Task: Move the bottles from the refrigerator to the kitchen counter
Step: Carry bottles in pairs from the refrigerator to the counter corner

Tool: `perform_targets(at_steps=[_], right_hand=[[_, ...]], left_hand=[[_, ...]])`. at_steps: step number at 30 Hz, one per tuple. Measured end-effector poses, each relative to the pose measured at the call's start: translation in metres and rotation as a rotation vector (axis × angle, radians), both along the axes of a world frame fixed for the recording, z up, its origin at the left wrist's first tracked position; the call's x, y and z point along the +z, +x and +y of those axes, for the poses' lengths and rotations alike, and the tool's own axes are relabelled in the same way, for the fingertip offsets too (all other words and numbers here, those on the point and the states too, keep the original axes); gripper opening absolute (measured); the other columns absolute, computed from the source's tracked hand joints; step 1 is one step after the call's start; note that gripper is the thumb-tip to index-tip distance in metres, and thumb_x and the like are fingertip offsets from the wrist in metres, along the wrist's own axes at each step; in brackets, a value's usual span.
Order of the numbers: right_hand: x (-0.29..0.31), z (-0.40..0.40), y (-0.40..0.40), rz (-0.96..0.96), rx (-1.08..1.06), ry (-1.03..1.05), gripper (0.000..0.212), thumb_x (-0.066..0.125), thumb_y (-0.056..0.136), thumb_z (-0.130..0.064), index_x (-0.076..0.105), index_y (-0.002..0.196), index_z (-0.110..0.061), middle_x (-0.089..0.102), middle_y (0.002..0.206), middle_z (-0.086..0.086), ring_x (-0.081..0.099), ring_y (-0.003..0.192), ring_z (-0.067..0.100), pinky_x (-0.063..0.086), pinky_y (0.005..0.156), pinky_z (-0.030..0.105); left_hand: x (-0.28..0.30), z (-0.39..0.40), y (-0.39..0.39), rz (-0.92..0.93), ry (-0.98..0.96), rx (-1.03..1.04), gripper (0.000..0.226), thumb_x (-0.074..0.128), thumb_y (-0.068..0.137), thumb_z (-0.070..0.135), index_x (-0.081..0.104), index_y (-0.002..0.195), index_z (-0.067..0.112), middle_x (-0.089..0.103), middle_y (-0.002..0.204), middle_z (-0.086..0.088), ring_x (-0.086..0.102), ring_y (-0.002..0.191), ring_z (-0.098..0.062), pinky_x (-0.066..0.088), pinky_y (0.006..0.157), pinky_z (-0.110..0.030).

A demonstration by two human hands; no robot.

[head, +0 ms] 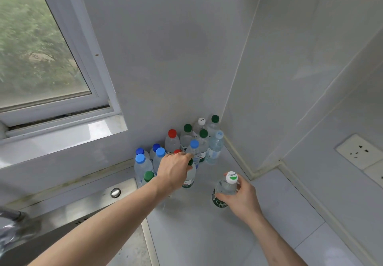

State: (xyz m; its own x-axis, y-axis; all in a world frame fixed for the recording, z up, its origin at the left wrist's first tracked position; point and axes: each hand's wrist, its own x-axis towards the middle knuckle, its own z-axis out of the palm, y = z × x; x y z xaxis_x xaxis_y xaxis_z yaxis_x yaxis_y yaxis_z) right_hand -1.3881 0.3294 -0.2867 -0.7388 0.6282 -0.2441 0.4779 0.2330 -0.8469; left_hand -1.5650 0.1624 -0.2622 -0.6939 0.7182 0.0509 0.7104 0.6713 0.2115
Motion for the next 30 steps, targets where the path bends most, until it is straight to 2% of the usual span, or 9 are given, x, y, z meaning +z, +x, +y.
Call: perform_targets(at_steps=[2,4,7,12,14,17,20,26,30], right_hand=[[-0.002,0.001,-0.006,-0.008,0.000,0.009,0.051,0.094,0.061,-0.015,0.069,0.097,-0.040,0.075,0.091,-0.018,0.070,0.088,0.003,0.058,0.080,0.027],[-0.004,0.002,-0.015,-0.021,0.008,0.030,0.047,0.093,0.062,-0.019,0.068,0.095,-0.040,0.075,0.091,-0.015,0.071,0.089,0.008,0.059,0.080,0.030],[-0.007,0.003,-0.034,-0.056,0.028,0.069,0.040,0.091,0.062,-0.023,0.068,0.092,-0.035,0.074,0.087,-0.012,0.071,0.084,0.012,0.060,0.078,0.037],[-0.012,0.003,-0.065,-0.086,0.066,0.115,0.047,0.093,0.062,-0.021,0.069,0.101,-0.031,0.074,0.094,-0.012,0.071,0.088,0.015,0.061,0.079,0.037],[-0.015,0.002,-0.074,-0.099,0.080,0.116,0.052,0.094,0.063,-0.022,0.070,0.109,-0.030,0.075,0.099,-0.010,0.071,0.092,0.016,0.061,0.081,0.035],[-0.019,0.001,-0.089,-0.117,0.100,0.138,0.047,0.091,0.064,-0.023,0.070,0.106,-0.028,0.076,0.099,-0.008,0.072,0.092,0.017,0.060,0.078,0.035],[-0.014,-0.002,-0.102,-0.113,0.137,0.155,0.043,0.088,0.070,-0.018,0.069,0.107,-0.028,0.074,0.100,-0.007,0.070,0.094,0.018,0.054,0.075,0.028],[-0.013,-0.006,-0.113,-0.096,0.158,0.147,0.037,0.084,0.078,-0.018,0.063,0.105,-0.032,0.071,0.103,-0.006,0.067,0.095,0.019,0.051,0.076,0.028],[-0.017,-0.003,-0.108,-0.106,0.193,0.154,0.039,0.082,0.080,-0.023,0.065,0.114,-0.032,0.072,0.108,-0.009,0.068,0.099,0.016,0.052,0.078,0.028]], left_hand=[[0.003,0.000,0.000,0.007,0.024,-0.008,0.036,0.058,0.103,0.035,0.057,0.137,0.025,0.068,0.117,0.000,0.066,0.098,-0.022,0.050,0.071,-0.031],[0.005,0.000,-0.001,0.021,0.056,-0.012,0.034,0.058,0.103,0.033,0.060,0.136,0.026,0.068,0.124,0.003,0.066,0.104,-0.022,0.056,0.075,-0.033],[0.003,-0.003,0.002,0.014,0.070,-0.012,0.032,0.056,0.104,0.026,0.063,0.135,0.027,0.066,0.132,0.005,0.064,0.112,-0.020,0.057,0.086,-0.034],[-0.013,-0.013,0.010,-0.034,0.037,0.029,0.070,0.061,0.094,0.011,0.038,0.156,0.034,0.042,0.159,0.013,0.053,0.134,-0.019,0.048,0.103,-0.034],[-0.011,-0.016,0.011,-0.035,0.039,0.042,0.076,0.059,0.092,0.008,0.033,0.158,0.036,0.036,0.162,0.014,0.047,0.139,-0.019,0.042,0.108,-0.035],[-0.008,-0.016,0.018,-0.054,0.031,0.039,0.083,0.054,0.089,0.004,0.025,0.161,0.033,0.026,0.166,0.014,0.039,0.145,-0.021,0.035,0.112,-0.035],[-0.008,-0.014,0.024,-0.101,0.029,0.051,0.088,0.056,0.088,0.003,0.018,0.163,0.031,0.018,0.169,0.012,0.034,0.149,-0.022,0.033,0.115,-0.037],[-0.008,-0.012,0.025,-0.149,0.022,0.055,0.091,0.056,0.087,0.003,0.013,0.163,0.031,0.010,0.170,0.012,0.040,0.145,-0.021,0.035,0.115,-0.038],[-0.008,-0.012,0.025,-0.168,0.023,0.055,0.093,0.055,0.087,0.002,0.011,0.164,0.031,0.009,0.171,0.011,0.041,0.144,-0.021,0.035,0.117,-0.038]])
